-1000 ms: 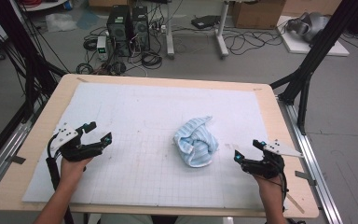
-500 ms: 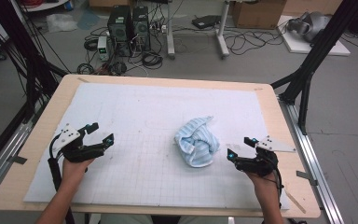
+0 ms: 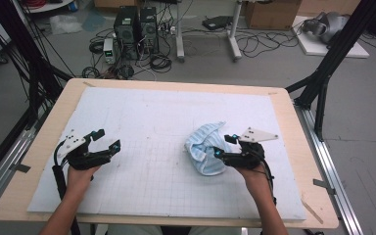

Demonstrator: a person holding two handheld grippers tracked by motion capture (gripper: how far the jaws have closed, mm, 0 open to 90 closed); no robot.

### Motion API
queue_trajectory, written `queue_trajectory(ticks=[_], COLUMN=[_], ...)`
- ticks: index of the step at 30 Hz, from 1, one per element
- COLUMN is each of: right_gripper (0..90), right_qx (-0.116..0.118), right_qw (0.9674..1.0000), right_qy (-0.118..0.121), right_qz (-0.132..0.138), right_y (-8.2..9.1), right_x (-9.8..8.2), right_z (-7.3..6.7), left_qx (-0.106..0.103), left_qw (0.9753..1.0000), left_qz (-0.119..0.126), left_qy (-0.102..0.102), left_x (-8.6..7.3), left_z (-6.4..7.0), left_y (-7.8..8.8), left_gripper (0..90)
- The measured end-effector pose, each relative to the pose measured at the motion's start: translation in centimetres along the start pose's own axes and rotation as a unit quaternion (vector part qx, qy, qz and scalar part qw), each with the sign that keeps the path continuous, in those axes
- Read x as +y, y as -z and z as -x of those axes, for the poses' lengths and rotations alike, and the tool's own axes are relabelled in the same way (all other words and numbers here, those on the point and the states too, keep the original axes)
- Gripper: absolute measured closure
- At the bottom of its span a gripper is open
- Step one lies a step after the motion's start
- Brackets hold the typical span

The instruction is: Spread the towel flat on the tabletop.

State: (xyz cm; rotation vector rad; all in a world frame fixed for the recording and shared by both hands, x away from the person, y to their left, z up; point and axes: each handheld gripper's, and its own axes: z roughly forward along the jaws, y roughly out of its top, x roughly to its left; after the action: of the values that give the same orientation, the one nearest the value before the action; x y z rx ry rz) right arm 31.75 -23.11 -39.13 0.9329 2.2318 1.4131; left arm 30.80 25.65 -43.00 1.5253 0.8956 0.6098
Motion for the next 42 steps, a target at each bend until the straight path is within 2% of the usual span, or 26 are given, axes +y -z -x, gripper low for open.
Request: queue_trajectory(ticks=[1,5,7,8,9,10,11,13,14,15,16,19,20,21,22,23,24,25,26,29,30,31,32,36,40,42], right_gripper=[36.0,35.6,35.9,36.0,37.5,37.5,46.2,50.2,54.6,62.2,62.2,76.7,78.2,78.8,79.1,79.1,79.1,79.1,79.1,79.1,79.0,79.0,78.7,78.2,76.9,75.9], right_qx=[0.001,0.002,-0.013,-0.025,-0.032,-0.032,-0.057,-0.067,-0.076,-0.089,-0.089,-0.088,-0.084,-0.07,-0.039,-0.039,-0.027,0.006,0.006,0.059,0.094,0.094,0.127,0.119,0.09,0.065], right_qw=[0.9998,0.9996,0.9968,0.9942,0.9924,0.9924,0.9888,0.9875,0.9844,0.9787,0.9787,0.9763,0.9778,0.9827,0.9907,0.9907,0.9932,0.9966,0.9966,0.9973,0.9949,0.9949,0.9916,0.9923,0.9957,0.9974], right_qy=[0.013,0.018,0.039,0.046,0.051,0.051,0.063,0.066,0.076,0.09,0.09,0.094,0.09,0.079,0.057,0.057,0.047,0.035,0.035,0.027,0.031,0.031,0.026,0.032,0.021,0.026], right_qz=[-0.015,-0.023,-0.069,-0.094,-0.108,-0.108,-0.123,-0.127,-0.139,-0.162,-0.162,-0.174,-0.17,-0.152,-0.117,-0.117,-0.103,-0.075,-0.075,-0.036,-0.014,-0.014,0.009,0.007,-0.008,-0.018], right_y=[-1.5,-2.9,-4.9,-5.7,-6.2,-6.2,-7.2,-7.3,-7.6,-8.2,-8.2,-8.7,-8.7,-8.6,-8.3,-8.3,-8.3,-8.2,-8.2,-8.3,-8.6,-8.6,-8.8,-8.8,-8.6,-8.1], right_x=[0.8,1.2,1.3,1.2,1.1,1.1,1.0,1.0,1.0,0.9,0.9,1.5,1.8,2.1,2.9,2.9,3.3,4.1,4.1,5.2,5.8,5.8,6.3,6.6,5.9,5.5], right_z=[-0.4,-0.8,-1.4,-1.7,-1.7,-1.7,-1.7,-1.7,-1.7,-1.7,-1.7,-1.9,-2.0,-2.2,-2.3,-2.3,-2.5,-2.8,-2.8,-4.0,-4.9,-4.9,-5.6,-5.5,-3.7,-2.7], left_qx=[0.001,0.004,0.003,0.002,0.001,0.0,0.001,0.003,0.004,0.003,0.003,0.007,0.009,0.009,0.01,0.012,0.014,0.012,0.013,0.013,0.014,0.014,0.014,0.014,0.011,0.009], left_qw=[1.0,1.0,1.0,1.0,1.0,1.0,1.0,1.0,1.0,1.0,1.0,0.9999,0.9998,0.9998,0.9997,0.9996,0.9996,0.9996,0.9996,0.9997,0.9997,0.9997,0.9996,0.9996,0.9997,0.9998], left_qz=[0.004,0.007,0.006,0.003,0.001,0.0,-0.001,0.002,0.004,0.005,0.005,0.005,0.007,0.01,0.01,0.012,0.013,0.012,0.011,0.011,0.009,0.009,0.011,0.011,0.007,0.005], left_qy=[0.0,0.002,0.004,0.004,0.003,0.002,0.002,0.003,0.005,0.005,0.005,0.01,0.013,0.016,0.019,0.022,0.022,0.023,0.022,0.02,0.019,0.019,0.021,0.02,0.019,0.019], left_x=[0.0,0.1,0.1,0.0,0.0,0.0,-0.1,0.0,0.0,0.0,0.0,-0.1,-0.1,-0.1,-0.2,-0.2,-0.3,-0.2,-0.3,-0.2,-0.3,-0.3,-0.3,-0.3,-0.4,-0.4], left_z=[0.0,-0.3,-0.3,-0.4,-0.3,-0.2,-0.2,-0.1,-0.1,-0.2,-0.2,-0.3,-0.3,-0.3,-0.3,-0.2,-0.3,-0.3,-0.3,-0.2,-0.3,-0.3,-0.3,-0.3,-0.2,-0.2], left_y=[-0.1,0.1,0.0,0.0,-0.1,-0.1,-0.1,0.0,0.0,0.0,0.0,0.2,0.2,0.3,0.4,0.5,0.5,0.6,0.5,0.4,0.5,0.5,0.5,0.5,0.2,0.2], left_gripper=[20.6,20.6,20.6,20.6,20.6,20.6,20.6,20.6,20.6,20.6,20.6,20.6,20.6,20.6,20.6,20.6,20.6,20.6,20.6,20.6,20.6,20.6,20.6,20.6,20.6,20.6])
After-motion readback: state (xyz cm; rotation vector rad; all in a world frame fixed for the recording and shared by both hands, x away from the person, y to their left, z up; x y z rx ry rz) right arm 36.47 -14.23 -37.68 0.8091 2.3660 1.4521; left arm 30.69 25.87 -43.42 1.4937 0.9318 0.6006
